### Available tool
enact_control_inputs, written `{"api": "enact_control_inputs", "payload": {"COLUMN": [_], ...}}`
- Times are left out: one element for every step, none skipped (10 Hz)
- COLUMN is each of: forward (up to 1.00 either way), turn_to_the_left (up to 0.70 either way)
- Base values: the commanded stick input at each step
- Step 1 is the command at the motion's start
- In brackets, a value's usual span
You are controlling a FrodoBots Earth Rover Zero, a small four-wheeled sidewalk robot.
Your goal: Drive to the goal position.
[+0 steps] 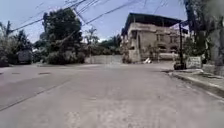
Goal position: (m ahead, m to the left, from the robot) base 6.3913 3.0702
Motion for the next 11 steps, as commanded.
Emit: {"api": "enact_control_inputs", "payload": {"forward": [1.00,1.00,1.00,1.00,1.00,1.00,1.00,1.00,1.00,1.00,1.00], "turn_to_the_left": [0.00,0.00,0.00,0.00,0.00,0.00,0.00,0.00,0.00,0.00,0.00]}}
